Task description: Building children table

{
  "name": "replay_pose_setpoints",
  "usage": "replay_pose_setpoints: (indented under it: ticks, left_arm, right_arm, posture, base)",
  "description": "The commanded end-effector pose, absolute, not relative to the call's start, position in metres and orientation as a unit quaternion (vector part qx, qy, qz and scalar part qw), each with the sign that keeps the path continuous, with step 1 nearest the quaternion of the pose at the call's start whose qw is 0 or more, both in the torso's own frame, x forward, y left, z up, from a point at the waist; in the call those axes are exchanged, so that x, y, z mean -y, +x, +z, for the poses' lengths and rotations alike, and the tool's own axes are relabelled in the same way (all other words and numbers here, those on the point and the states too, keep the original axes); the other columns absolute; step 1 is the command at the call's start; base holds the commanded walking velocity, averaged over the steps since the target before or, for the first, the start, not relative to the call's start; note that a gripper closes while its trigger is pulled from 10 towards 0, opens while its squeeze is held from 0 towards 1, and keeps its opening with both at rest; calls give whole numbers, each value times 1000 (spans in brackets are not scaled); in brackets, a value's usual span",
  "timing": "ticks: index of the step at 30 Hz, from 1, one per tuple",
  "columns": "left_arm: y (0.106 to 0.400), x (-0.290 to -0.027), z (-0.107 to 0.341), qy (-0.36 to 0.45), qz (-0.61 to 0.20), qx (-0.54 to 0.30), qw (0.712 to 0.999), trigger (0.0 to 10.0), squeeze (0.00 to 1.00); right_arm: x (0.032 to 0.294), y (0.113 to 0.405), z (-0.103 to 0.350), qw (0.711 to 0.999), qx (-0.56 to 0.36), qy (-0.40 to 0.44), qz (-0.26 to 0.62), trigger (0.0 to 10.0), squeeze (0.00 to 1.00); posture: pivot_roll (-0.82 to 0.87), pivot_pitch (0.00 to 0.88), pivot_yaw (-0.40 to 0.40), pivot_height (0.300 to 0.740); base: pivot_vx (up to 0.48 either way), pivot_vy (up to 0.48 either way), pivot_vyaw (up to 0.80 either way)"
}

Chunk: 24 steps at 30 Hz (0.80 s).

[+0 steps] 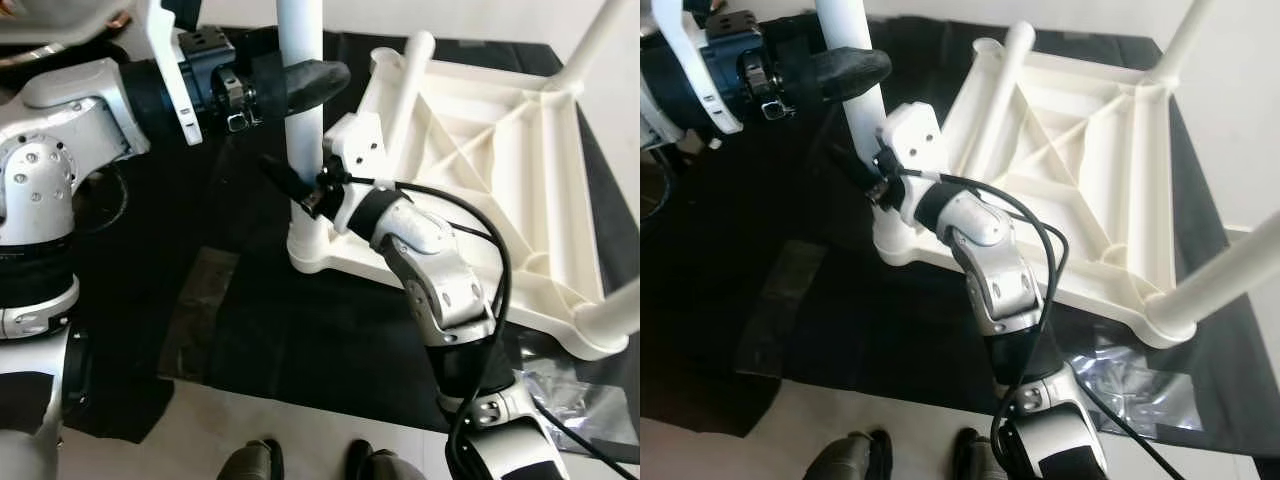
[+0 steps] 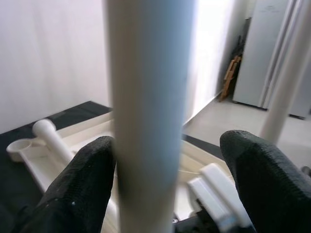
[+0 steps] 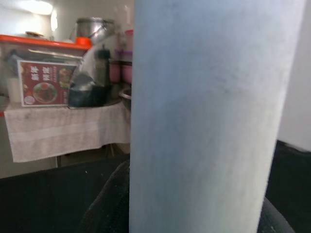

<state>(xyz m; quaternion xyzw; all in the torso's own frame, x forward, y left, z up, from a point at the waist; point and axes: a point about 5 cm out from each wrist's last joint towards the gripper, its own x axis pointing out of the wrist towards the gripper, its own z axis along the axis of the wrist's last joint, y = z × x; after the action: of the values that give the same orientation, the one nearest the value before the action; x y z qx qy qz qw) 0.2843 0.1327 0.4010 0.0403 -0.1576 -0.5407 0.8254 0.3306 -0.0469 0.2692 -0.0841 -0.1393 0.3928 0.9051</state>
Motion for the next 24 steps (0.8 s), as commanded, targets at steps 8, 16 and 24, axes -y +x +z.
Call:
replay_pose_setpoints:
  ticks: [8,16,24]
  left_arm:
    - [281,-131,404,51,-546,166,820,10000,0]
    - [281,-132,404,50,-545,165,820,0,0]
    - [283,-131,402,50,-547,163,820,0,0]
  right_arm:
    - [42,330,237,935,37,-93,339,0,0]
    - [42,328,243,938,40,-87,333,0,0]
    - [42,329,253,931,53,-85,351,0,0]
  posture:
    - [103,250,-12,740]
    - [103,250,-11,740]
    - [103,244,-11,740]
  base:
    - [0,0,0]
    - [0,0,0]
    - [0,0,0]
